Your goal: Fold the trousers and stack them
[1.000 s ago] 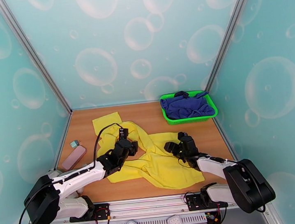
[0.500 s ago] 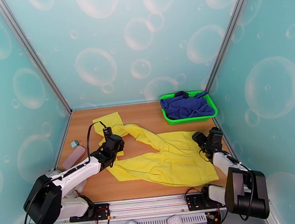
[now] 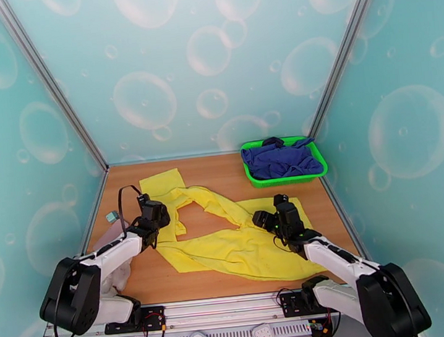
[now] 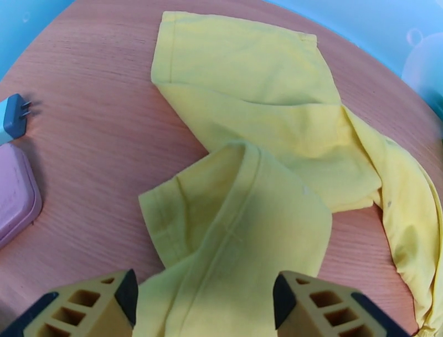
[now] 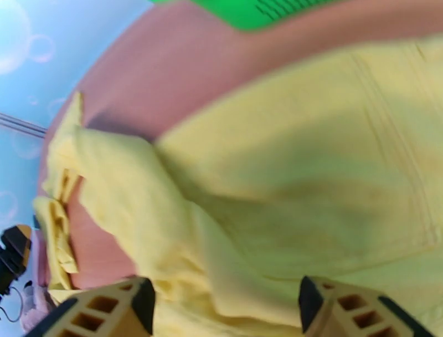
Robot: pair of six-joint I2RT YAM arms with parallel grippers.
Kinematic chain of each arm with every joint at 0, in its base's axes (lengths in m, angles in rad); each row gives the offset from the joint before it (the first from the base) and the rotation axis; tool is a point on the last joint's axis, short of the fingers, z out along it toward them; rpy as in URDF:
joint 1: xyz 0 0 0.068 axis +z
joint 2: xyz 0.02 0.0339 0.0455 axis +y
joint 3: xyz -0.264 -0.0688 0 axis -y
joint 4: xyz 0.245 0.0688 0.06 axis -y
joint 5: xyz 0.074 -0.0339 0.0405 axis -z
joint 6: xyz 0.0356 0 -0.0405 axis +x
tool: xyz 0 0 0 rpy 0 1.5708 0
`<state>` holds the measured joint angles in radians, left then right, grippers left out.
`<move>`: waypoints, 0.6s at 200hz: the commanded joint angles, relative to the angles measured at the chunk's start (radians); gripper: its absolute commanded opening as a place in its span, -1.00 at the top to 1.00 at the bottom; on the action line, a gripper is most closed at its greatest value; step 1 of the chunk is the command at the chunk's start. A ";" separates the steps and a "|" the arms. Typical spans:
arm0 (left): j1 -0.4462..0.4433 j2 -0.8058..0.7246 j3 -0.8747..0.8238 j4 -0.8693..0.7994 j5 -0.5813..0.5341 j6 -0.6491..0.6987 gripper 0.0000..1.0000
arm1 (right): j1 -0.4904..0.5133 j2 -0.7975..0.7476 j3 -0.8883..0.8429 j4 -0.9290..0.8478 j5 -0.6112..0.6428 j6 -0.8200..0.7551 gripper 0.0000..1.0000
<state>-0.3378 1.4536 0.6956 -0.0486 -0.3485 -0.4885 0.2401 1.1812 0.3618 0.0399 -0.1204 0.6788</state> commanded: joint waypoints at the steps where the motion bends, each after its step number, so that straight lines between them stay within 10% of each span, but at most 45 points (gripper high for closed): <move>1: 0.036 0.068 0.075 0.094 0.156 0.078 -0.40 | -0.051 0.061 -0.030 0.106 -0.064 0.060 -0.46; 98: 0.060 0.199 0.100 0.133 0.314 0.067 0.02 | -0.408 0.250 0.005 0.217 -0.232 -0.016 -0.44; 120: 0.059 0.176 0.068 0.170 0.368 0.053 0.68 | -0.410 0.270 0.024 0.220 -0.225 -0.024 -0.44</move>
<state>-0.2863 1.6447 0.7956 0.0662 -0.0696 -0.4244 -0.1585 1.4025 0.3874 0.3260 -0.3626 0.6903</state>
